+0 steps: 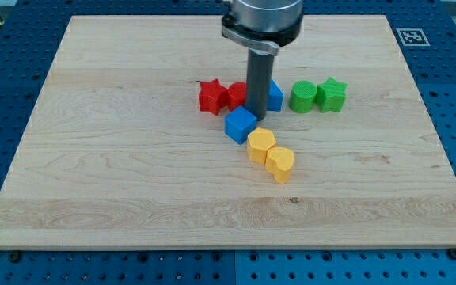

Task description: Place the blue cube diagonally bottom left to the red star

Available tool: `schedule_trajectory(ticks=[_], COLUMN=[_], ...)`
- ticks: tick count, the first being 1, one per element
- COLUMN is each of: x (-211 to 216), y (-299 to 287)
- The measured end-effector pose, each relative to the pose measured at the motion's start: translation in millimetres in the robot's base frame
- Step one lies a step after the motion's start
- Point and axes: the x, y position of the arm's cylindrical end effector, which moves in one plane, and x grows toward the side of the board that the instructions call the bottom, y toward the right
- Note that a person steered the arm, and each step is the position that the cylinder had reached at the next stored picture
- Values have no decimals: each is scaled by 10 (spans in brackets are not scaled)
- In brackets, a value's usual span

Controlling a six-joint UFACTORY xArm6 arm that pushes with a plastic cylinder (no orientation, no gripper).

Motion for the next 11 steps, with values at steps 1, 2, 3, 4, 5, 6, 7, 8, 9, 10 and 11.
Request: schedule_trajectory(ticks=[1,2,3,4,5,6,7,8,9,10,11], x=[8,34,155,304,317,229,231,425,622,555,254], y=[192,435,332,-65,-653,-1093,-793,-657,-753,-962,-973])
